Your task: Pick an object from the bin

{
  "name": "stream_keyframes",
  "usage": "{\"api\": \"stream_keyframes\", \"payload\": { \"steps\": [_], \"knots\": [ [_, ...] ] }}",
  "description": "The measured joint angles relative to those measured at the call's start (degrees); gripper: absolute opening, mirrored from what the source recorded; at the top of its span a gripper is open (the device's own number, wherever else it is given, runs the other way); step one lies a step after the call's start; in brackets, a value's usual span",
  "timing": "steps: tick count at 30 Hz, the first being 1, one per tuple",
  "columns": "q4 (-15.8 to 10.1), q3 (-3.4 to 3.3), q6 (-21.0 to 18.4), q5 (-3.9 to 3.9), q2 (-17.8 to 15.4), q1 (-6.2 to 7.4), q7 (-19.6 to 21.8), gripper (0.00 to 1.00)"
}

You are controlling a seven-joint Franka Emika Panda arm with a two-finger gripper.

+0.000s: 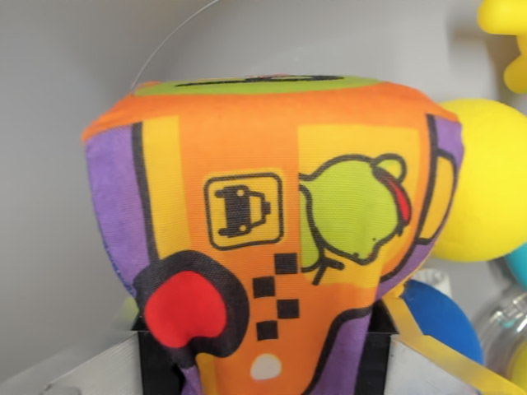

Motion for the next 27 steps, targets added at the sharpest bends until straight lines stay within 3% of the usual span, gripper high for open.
{"api": "stream_keyframes", "payload": {
  "steps": [14,27],
  "knots": [
    [-0.3,0.19,-8.6,2.73,-9.0,0.26,-2.0,0.00],
    [0.9,0.18,-18.0,4.02,-17.2,0.44,-3.0,0.00]
  ]
}}
